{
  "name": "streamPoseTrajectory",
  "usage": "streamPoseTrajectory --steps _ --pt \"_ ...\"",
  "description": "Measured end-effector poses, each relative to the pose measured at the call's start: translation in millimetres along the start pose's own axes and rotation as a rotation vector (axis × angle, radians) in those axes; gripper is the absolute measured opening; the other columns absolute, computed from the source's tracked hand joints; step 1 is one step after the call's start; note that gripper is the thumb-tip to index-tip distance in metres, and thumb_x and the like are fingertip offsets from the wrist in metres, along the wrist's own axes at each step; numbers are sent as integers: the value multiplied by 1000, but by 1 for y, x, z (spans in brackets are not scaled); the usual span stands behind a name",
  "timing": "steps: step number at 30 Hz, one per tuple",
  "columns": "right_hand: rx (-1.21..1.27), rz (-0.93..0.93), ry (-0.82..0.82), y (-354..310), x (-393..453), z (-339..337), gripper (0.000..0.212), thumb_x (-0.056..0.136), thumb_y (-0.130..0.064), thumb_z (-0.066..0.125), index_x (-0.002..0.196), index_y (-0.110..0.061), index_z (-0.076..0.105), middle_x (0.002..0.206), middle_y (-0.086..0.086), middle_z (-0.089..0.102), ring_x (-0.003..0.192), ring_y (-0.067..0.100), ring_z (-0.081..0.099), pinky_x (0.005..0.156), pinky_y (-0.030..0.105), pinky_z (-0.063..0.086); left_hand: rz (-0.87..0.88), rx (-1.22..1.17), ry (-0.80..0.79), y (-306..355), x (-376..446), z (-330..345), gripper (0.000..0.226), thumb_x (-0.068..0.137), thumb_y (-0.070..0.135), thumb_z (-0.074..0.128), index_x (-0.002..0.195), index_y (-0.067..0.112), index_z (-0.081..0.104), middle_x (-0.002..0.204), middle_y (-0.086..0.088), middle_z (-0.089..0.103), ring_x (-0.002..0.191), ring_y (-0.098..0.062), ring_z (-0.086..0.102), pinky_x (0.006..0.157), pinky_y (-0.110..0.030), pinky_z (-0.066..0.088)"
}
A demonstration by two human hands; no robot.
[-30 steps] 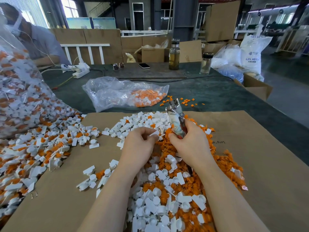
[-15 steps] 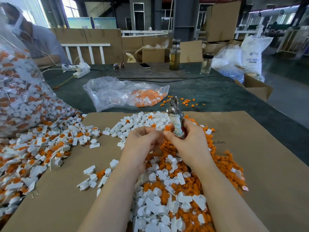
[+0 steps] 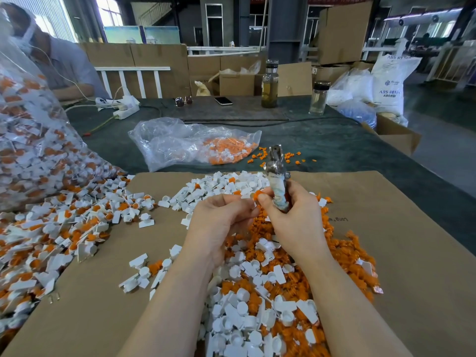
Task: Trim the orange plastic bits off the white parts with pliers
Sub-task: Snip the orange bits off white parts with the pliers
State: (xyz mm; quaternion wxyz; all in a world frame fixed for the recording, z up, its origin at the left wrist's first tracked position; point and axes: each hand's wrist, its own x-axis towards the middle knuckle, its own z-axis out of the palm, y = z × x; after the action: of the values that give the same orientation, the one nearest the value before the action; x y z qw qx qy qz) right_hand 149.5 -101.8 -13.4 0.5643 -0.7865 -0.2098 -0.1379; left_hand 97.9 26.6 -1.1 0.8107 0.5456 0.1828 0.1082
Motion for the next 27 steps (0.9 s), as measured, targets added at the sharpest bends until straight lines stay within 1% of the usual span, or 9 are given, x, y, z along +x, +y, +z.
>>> streamPoseTrajectory --steps 2,7,11,14,17,19,22,24,27 --pt "5 -8 13 -1 0 0 10 87 -29 70 91 -30 61 77 -14 64 76 -3 60 65 7 43 -3 -7 -12 0 -1 1 18 82 0 74 98 -6 68 77 -17 75 69 -17 73 59 -22 59" --pt "-25 -31 38 -1 0 0 12 87 -29 71 89 -31 60 75 -14 63 76 -1 59 63 7 44 9 -64 -44 1 -2 2 12 81 -1 74 92 -3 70 77 -17 75 68 -16 74 56 -20 57" --pt "-39 -40 44 1 -1 0 11 86 -29 71 88 -29 60 74 -13 63 76 0 59 64 11 46 51 -59 -65 0 -3 2 9 80 0 75 89 -2 72 80 -17 75 69 -17 74 58 -20 58" --pt "-65 -35 30 1 -1 1 10 87 -30 70 89 -28 60 74 -14 62 78 0 59 63 12 47 93 -20 -66 0 -3 2 10 78 1 77 87 0 73 82 -19 76 71 -18 74 59 -21 58" --pt "-67 -35 31 1 0 1 10 87 -31 69 90 -29 60 75 -16 61 77 -1 59 60 12 46 158 37 -57 0 -4 3 12 78 1 77 88 -2 72 80 -18 76 70 -19 74 59 -21 57" --pt "-77 -34 25 1 0 0 10 87 -31 69 92 -30 61 76 -16 62 77 -1 59 61 14 45 197 77 -42 -1 -5 4 11 79 2 78 87 -1 71 78 -16 76 69 -19 74 60 -21 57" --pt "-115 -33 8 1 0 -1 11 88 -31 69 95 -31 60 78 -18 62 75 -1 60 62 17 48 239 157 3 -2 -5 6 9 80 4 79 84 3 71 76 -12 76 71 -21 75 63 -26 60" --pt "-149 -43 -4 1 0 -1 13 87 -30 69 96 -31 60 79 -21 61 75 -2 60 60 15 46 261 226 42 -3 -4 6 9 81 7 79 84 5 71 76 -10 76 73 -25 75 65 -29 62" --pt "-167 -51 -2 0 0 -1 19 86 -25 71 93 -34 56 77 -22 59 72 -2 59 59 13 43 281 281 89 -4 -3 6 10 80 10 80 81 9 71 74 -7 75 72 -23 74 63 -24 60"
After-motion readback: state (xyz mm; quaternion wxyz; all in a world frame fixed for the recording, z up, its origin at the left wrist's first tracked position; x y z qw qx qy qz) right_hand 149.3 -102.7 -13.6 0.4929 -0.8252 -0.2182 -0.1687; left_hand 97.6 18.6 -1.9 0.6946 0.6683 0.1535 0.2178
